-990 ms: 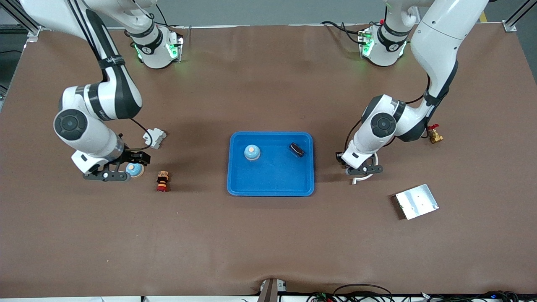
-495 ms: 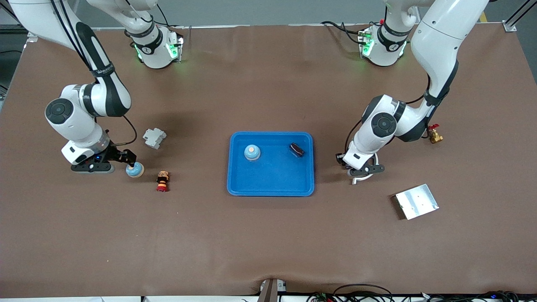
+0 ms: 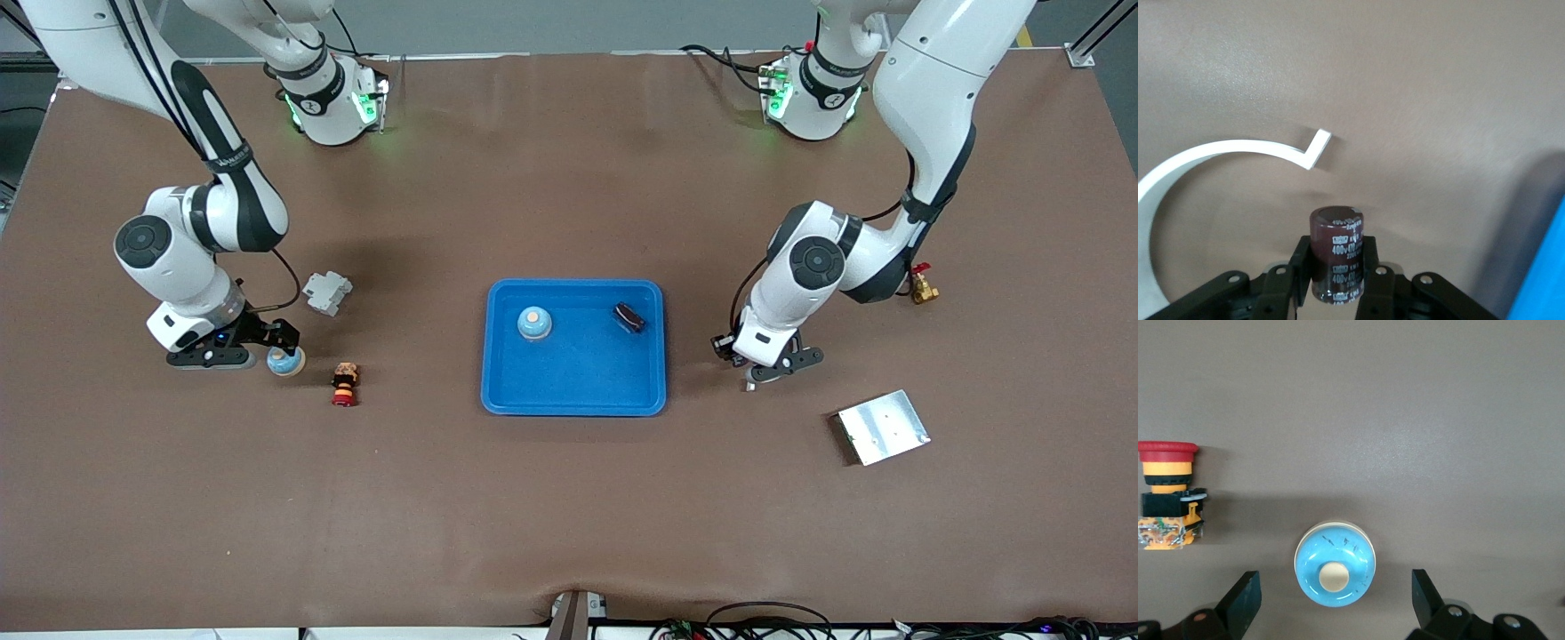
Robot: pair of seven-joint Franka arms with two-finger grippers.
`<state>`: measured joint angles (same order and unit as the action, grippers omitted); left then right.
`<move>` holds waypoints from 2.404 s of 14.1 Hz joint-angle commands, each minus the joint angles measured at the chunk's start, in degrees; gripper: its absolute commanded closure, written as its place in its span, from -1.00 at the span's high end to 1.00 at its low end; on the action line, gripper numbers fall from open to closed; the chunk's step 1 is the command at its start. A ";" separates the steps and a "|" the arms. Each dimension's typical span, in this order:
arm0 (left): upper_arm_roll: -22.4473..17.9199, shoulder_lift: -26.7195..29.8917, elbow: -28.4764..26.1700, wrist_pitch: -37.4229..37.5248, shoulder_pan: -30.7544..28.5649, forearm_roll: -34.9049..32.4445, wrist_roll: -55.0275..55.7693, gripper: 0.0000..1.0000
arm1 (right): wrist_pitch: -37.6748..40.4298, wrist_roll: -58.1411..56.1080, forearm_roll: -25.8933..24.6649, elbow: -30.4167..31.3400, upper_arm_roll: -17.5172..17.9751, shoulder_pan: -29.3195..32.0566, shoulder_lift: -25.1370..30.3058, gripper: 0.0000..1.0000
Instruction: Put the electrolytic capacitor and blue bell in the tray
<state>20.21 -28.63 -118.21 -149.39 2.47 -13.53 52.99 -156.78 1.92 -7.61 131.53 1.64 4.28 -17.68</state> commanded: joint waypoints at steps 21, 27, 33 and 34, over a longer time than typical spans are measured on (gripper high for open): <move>1.15 -10.21 20.92 0.24 11.50 0.70 43.34 -1.00 | -8.28 -0.08 -0.74 0.30 1.44 1.00 -7.10 1.00; 1.06 -11.45 21.71 0.24 12.39 0.00 31.93 -1.00 | -8.19 -2.89 -0.66 0.30 1.44 1.26 -7.63 -0.43; 1.15 -12.24 21.71 0.33 13.18 0.08 28.39 -1.00 | -6.09 -2.45 -0.66 -0.04 2.32 0.91 -6.14 -1.00; 1.15 -12.33 21.71 0.41 13.52 0.08 28.39 -1.00 | -4.60 -2.36 -0.66 -0.39 2.84 0.91 -5.27 -1.00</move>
<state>21.43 -40.17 -97.86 -149.36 15.05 -13.36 82.15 -163.66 -0.35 -7.61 131.47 2.60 4.31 -24.14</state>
